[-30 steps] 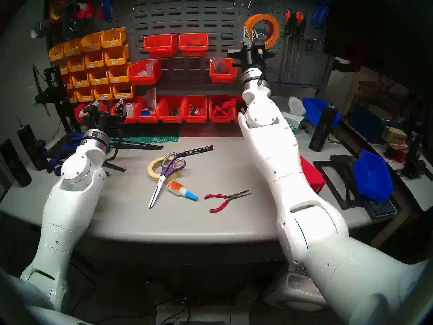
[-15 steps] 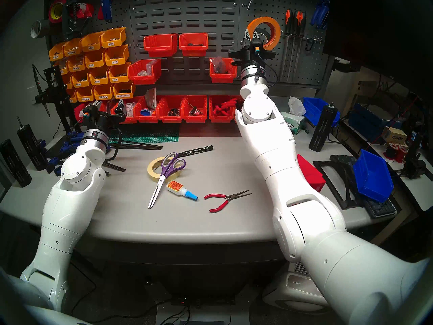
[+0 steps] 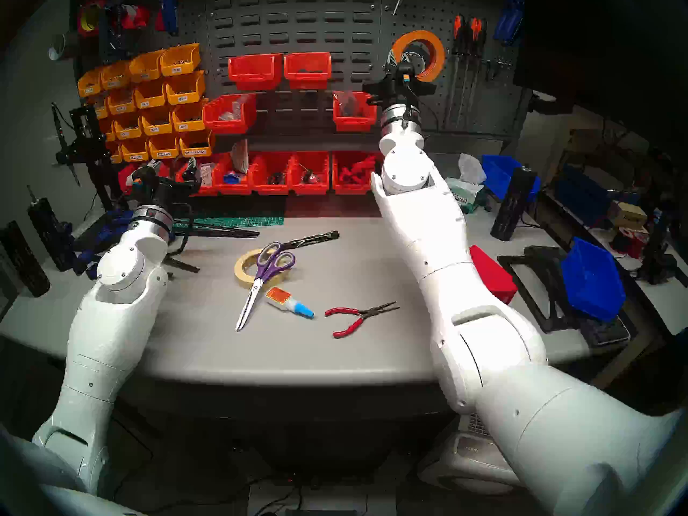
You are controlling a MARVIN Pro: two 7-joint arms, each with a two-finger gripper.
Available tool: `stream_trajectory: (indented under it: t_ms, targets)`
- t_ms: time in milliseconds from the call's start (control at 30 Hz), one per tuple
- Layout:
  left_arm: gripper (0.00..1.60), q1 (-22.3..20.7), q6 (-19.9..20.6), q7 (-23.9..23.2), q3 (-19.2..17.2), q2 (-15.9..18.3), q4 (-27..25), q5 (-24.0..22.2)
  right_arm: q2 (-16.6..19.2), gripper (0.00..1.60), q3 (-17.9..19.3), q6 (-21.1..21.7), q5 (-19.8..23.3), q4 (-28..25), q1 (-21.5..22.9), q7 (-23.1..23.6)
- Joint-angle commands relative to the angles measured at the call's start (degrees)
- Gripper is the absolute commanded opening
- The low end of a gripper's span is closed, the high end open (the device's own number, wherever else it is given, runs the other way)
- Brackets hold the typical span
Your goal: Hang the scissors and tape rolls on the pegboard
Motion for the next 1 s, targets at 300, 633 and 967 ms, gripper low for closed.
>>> stream_trajectory:
  t_ms: [300,633,967]
  targets:
    - [1.60,-1.93,-0.77,0.09,-0.50,0.04,-1.65,0.06,-1.15,0.00,0.83,-0.34,-0.31,2.30,6.03,0.38]
    - [1.60,-1.93,-0.77,0.09,-0.50,0.04,-1.65,0.06,-1.76,0.00,1.03,-0.41,-0.39,6.98,8.64,0.88]
    - [1.60,-1.93,-0.77,0.09,-0.50,0.04,-1.65,0.06,-2.48,0.00,1.24,-0.92,-0.20,11.48,10.67,1.29]
